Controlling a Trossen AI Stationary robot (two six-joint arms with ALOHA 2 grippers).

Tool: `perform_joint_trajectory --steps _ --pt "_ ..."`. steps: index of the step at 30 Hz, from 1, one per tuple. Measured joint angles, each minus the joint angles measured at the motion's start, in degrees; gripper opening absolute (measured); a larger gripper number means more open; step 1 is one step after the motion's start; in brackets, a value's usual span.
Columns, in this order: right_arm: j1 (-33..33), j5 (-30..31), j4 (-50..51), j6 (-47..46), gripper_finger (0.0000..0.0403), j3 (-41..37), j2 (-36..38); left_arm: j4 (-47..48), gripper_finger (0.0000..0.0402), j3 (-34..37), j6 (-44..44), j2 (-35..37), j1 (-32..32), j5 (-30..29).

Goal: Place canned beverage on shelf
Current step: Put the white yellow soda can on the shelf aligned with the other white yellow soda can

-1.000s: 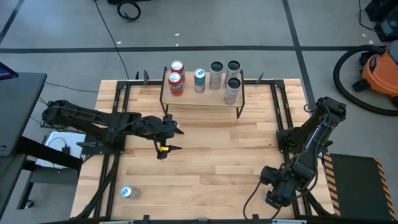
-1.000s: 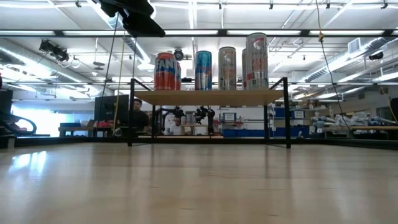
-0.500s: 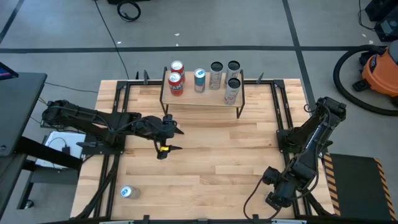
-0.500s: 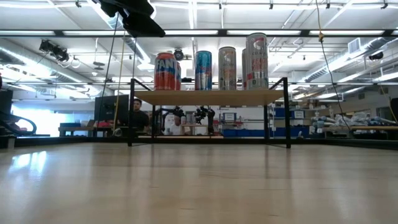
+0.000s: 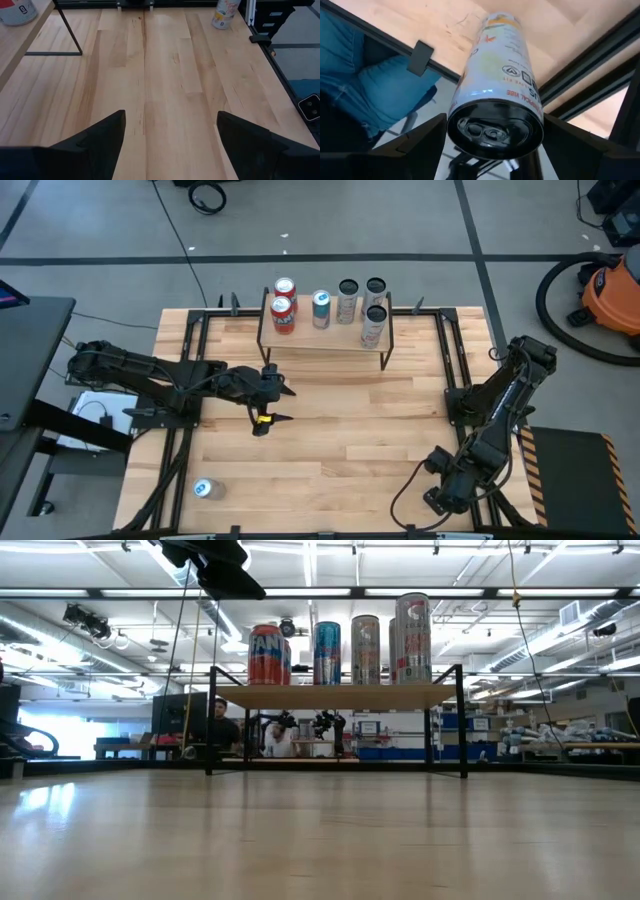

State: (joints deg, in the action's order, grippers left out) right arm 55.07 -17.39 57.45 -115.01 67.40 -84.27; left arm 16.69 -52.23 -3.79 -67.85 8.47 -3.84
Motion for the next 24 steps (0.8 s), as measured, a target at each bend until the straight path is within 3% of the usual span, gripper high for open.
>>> perform_joint_trajectory --steps 11,24 --pt "1.5 1.2 -0.1 -6.9 0.0317 0.0 0.0 0.0 0.0316 0.0 0.1 0.0 0.0 0.0" --pt "1.9 1.8 4.0 -1.7 0.0264 0.0 0.1 0.0 0.0316 0.0 0.2 0.0 0.0 0.0"
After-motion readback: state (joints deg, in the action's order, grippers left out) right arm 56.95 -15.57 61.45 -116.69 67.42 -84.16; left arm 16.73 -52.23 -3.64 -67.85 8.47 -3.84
